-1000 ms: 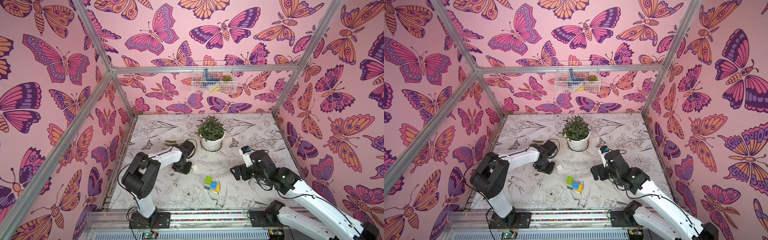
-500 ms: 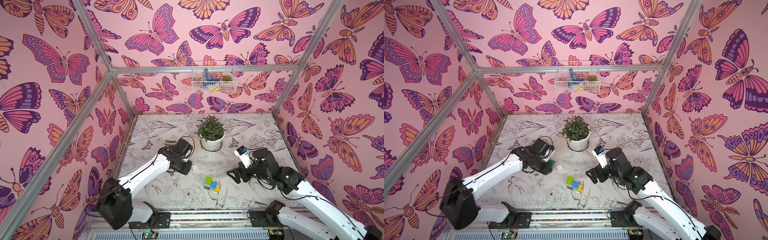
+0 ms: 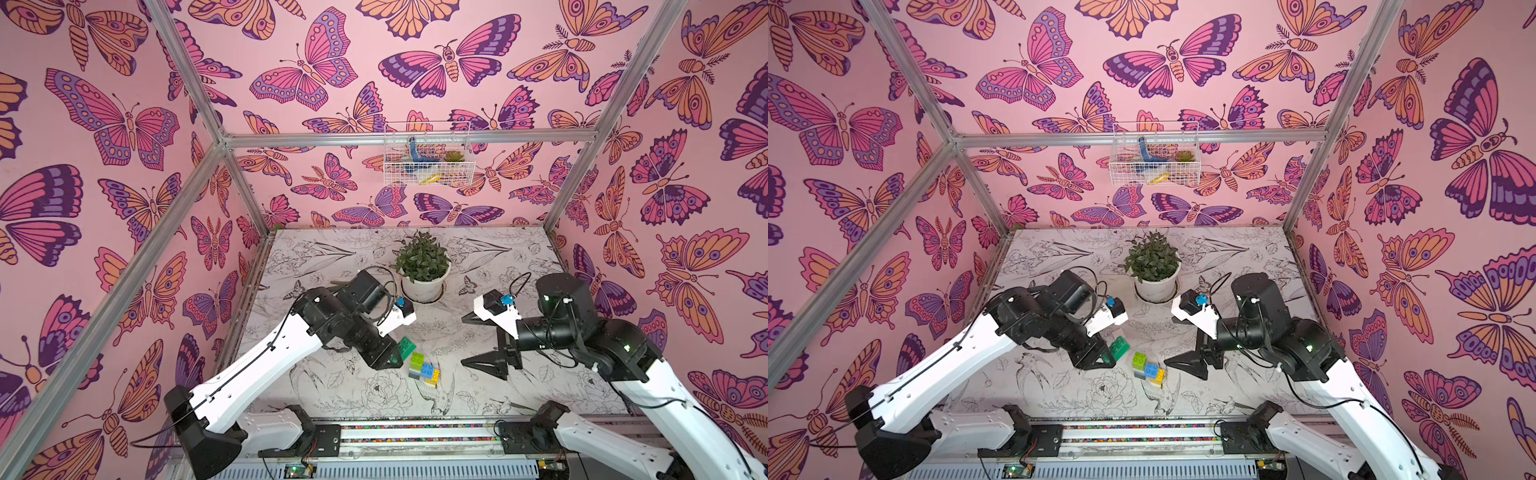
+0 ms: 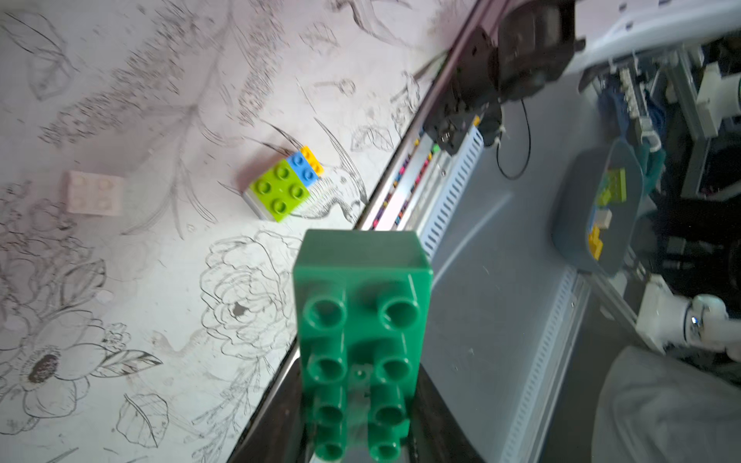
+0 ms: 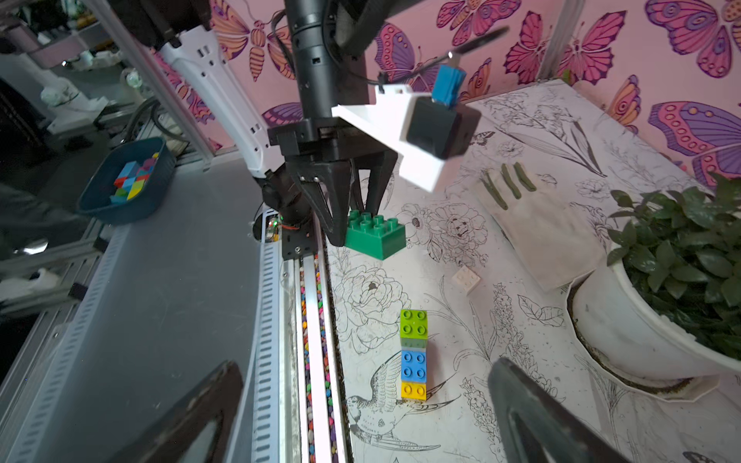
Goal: Assemble a giraffe with lego
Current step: Pick up the lego brick from the center of the board.
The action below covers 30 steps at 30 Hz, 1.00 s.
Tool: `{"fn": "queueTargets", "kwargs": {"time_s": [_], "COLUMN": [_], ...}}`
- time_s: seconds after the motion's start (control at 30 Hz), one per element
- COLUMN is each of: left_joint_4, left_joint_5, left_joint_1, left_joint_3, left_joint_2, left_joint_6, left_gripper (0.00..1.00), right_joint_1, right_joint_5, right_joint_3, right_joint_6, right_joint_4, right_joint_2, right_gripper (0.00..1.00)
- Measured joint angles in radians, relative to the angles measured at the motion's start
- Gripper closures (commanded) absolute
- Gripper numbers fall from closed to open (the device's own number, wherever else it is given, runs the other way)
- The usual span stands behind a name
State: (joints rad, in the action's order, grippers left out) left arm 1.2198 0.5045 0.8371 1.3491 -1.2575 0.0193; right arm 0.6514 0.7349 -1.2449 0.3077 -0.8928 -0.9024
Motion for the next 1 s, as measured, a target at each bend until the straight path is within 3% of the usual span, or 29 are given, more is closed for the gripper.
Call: {"fn": "queueTargets", "kwargs": {"time_s": [0.2,0.47,1.0], "left_joint_4": [0.099,0.15,0.167], "left_joint_5": [0.001,0.014,0.079], "left_joint_1": [0.137,0.256,0.313], "left_joint_3": [0.109,0.238,0.365], "left_joint_2": [-0.059,-0.106,-0.175], "left_joint_6": [0.002,-0.011,-0.038], "left_gripper": [1.0,1.0,1.0], "right_joint_1": [0.104,0.136,0.137], "right_joint_5": [0.031,0.113,0.21], "right_joint_3": [-0.05,-0.048,0.099], "right_joint_6": [0.103,0.087,-0.151], "right_joint_4": [-0.14,-0.159,0.147], "right_joint_2": [-0.065,-0.115,-0.08], "right_gripper": [0.01,0.0,0.1]}}
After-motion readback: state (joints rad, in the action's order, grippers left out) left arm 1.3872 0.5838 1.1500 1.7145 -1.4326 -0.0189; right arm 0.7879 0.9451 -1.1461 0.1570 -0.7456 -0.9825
